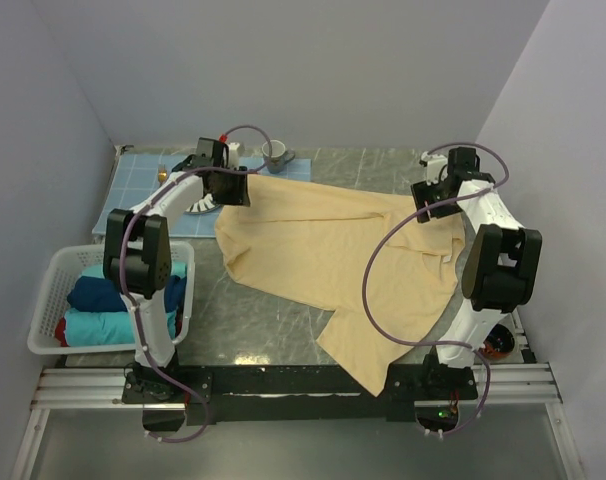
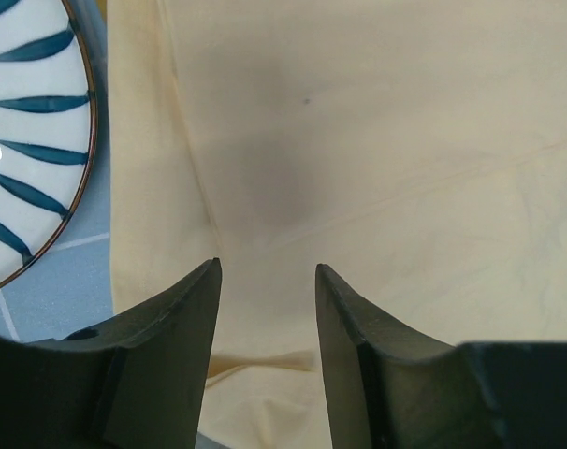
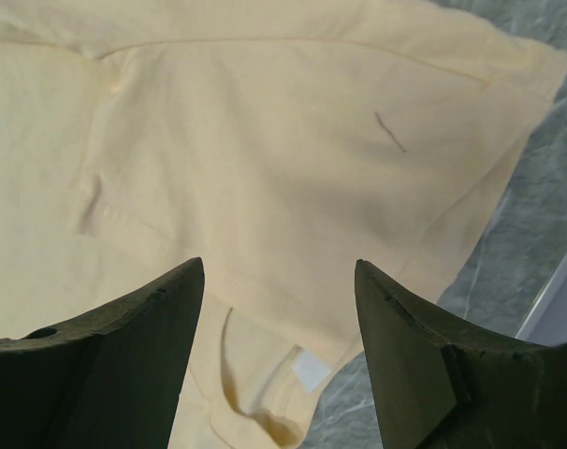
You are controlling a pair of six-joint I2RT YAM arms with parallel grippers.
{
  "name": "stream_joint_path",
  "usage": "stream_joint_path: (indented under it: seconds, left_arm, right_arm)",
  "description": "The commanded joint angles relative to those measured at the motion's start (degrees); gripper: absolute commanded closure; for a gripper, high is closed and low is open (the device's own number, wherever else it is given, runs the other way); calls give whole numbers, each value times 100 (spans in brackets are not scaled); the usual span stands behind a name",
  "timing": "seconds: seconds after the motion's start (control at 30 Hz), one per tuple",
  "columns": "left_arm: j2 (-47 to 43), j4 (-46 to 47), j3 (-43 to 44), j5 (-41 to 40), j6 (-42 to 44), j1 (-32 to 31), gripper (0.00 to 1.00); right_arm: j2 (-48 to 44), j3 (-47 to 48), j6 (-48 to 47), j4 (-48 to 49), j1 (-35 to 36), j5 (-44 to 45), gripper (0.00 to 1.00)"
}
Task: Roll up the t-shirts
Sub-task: Fold the T-shirt at the center of the board.
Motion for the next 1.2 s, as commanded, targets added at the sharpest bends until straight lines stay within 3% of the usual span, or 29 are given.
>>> stream_joint_path:
  seconds: [0.0,0.57,0.8,1.17]
  left_arm:
    - [171,-11,46,83,-175,36,51]
    - [725,-64,135,416,-122,72,68]
    - [655,-161,231,373,-8,98,99]
    - [347,-372,398,56,510,326,99]
  right_arm:
    - [-344,165,14,-428,10,-288,27]
    - [140,560,-249,-736,10,-33,29]
    - [324,674,-197,-719,10,-33,29]
    - [421,745,-214,-719,1,-51,29]
